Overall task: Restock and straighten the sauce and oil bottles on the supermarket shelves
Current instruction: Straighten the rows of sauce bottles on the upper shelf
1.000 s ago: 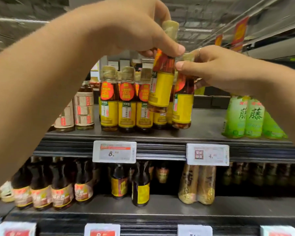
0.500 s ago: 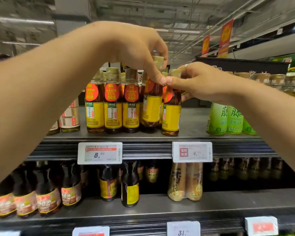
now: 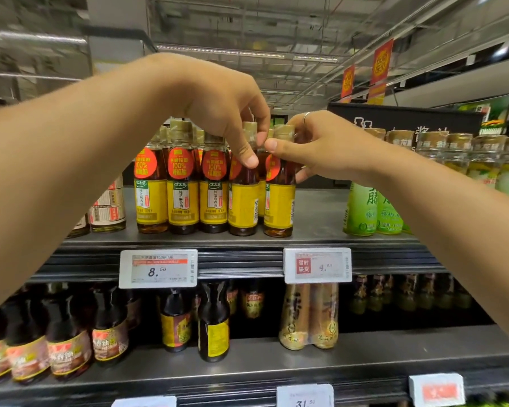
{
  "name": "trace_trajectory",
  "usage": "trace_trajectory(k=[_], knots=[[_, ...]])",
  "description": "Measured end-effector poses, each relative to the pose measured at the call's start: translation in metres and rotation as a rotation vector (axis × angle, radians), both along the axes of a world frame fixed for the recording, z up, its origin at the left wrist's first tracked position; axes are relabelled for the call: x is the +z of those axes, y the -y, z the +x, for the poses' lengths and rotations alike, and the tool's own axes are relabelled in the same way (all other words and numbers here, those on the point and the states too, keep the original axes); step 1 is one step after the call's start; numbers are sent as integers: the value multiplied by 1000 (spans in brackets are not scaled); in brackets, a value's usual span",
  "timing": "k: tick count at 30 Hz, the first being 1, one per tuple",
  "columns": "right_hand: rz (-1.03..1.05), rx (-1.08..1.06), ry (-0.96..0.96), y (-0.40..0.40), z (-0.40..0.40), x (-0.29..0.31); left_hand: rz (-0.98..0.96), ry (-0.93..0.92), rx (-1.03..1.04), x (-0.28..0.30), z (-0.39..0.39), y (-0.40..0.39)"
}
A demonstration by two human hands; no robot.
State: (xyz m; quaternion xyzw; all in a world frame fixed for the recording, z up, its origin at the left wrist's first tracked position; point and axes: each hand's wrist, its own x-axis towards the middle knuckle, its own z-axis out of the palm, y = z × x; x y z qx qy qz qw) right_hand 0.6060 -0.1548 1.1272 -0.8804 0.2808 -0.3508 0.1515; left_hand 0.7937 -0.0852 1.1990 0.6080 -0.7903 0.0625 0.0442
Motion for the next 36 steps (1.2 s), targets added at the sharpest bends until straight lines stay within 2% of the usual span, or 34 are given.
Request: trace_trajectory(k=[4, 9, 12, 16, 20, 25, 36], knots=[[8, -8, 1, 0, -1, 2, -75, -17, 14, 0, 4, 1], [-188, -100, -169, -2, -4, 13, -102, -23, 9, 4, 12, -1], [-239, -96, -225, -2, -1, 17, -121, -14, 23, 5, 15, -1], [-196, -74, -238, 1, 1, 20, -173, 4, 34, 5, 14, 0], [-212, -80, -264, 2, 1, 23, -136, 0, 59, 7, 16, -3], [-360, -164, -263, -3, 1, 29, -168, 3, 87, 6, 14, -3], [-206, -70, -210, -12, 2, 29, -284, 144, 125, 5, 6, -3]])
